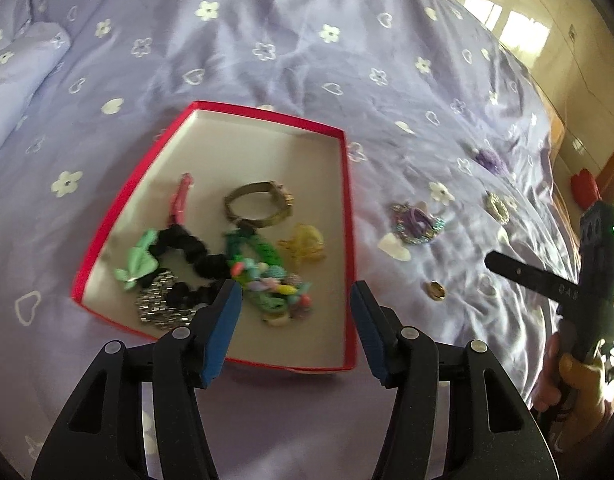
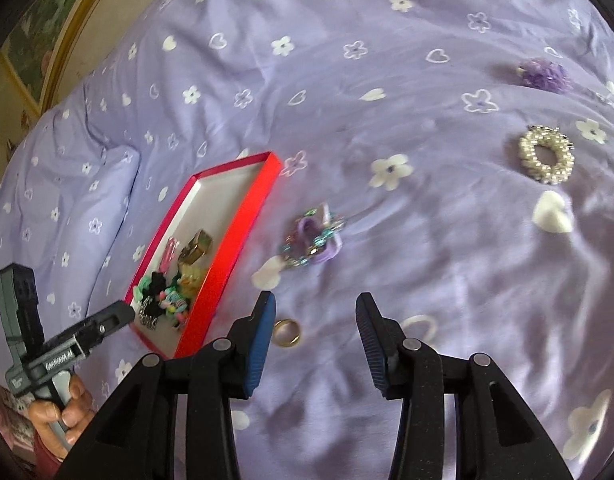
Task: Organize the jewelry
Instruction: 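Move the left tool to the gold ring while the right moves to the purple-bow bracelet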
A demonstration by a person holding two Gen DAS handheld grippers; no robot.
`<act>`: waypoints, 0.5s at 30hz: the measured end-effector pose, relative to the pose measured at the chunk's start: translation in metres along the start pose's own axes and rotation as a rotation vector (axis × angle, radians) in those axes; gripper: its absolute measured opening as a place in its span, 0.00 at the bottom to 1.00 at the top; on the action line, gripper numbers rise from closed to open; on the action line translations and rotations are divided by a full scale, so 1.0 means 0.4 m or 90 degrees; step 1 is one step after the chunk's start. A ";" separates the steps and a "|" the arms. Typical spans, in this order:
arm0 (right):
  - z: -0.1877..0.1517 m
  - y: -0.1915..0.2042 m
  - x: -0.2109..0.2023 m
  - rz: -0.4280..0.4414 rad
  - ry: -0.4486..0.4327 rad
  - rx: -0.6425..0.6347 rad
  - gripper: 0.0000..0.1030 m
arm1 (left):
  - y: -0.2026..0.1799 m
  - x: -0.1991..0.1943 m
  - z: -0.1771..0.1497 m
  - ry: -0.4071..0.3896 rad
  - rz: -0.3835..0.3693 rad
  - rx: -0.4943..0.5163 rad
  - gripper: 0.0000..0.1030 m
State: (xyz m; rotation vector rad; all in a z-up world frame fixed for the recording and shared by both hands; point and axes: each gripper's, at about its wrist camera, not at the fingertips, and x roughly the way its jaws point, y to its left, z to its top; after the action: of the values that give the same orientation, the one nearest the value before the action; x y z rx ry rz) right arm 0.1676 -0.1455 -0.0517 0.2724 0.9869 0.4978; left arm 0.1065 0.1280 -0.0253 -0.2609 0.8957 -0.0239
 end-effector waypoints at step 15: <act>0.092 -0.043 0.079 0.030 0.013 0.031 0.36 | -0.218 0.095 -0.024 0.055 -0.091 0.109 0.54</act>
State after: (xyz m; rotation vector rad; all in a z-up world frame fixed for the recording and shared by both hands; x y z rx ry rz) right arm 0.2179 -0.1436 -0.0625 0.3345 1.0153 0.5209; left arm 0.1306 0.0366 -0.0395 -0.1649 0.9538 -0.2440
